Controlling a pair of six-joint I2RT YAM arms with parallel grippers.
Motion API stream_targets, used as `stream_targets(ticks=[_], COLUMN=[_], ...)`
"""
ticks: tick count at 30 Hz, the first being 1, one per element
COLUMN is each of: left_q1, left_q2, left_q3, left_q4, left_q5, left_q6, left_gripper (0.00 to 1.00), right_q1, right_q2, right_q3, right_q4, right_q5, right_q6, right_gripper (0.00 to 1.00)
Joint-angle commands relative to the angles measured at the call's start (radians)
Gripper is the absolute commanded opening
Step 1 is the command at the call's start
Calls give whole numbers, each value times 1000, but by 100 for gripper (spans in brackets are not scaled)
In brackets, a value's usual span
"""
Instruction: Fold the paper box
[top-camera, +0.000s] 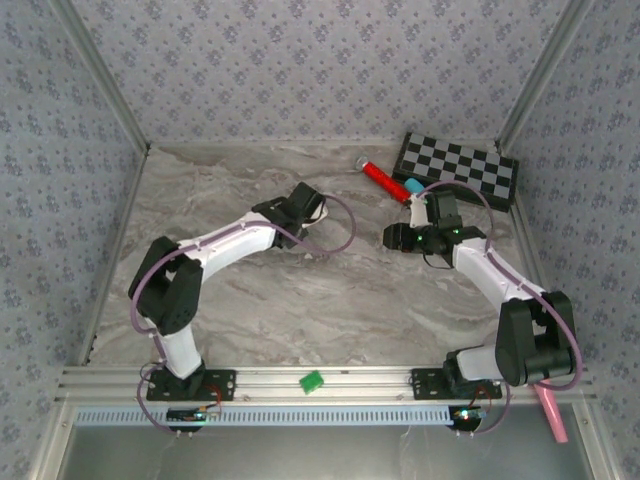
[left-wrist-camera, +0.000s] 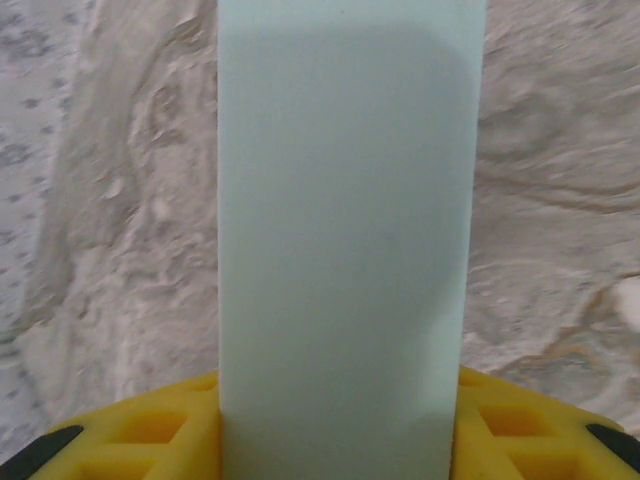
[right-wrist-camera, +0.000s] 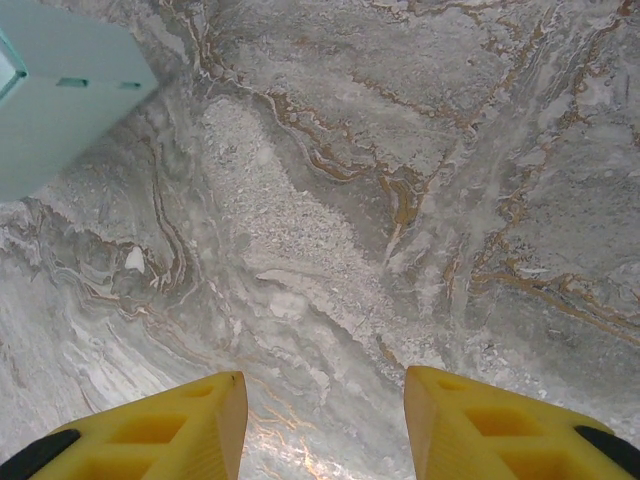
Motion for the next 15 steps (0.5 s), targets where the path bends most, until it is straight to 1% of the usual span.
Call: stream_targets(ticks=[1,4,12,15], left_q1=[-2,-3,-30,-42], left_q2=[-20,-12,6,14], left_q3=[-30,-56,-108,-121], left_q4=[82,100,137,145], left_q5=[-177,-219,-260,-265], left_q6=[27,37,33,25], left_gripper=[46,46,47,48], right_q1=[-5,-5,-6,-5], right_q2=[17,22,34,37], right_q3=[-10,-10,-14,-14], right_q4=[11,12,23,22], right_q5=[-22,-23,-28,-25], right_q6=[10,10,18,18], right_gripper=[47,47,47,47])
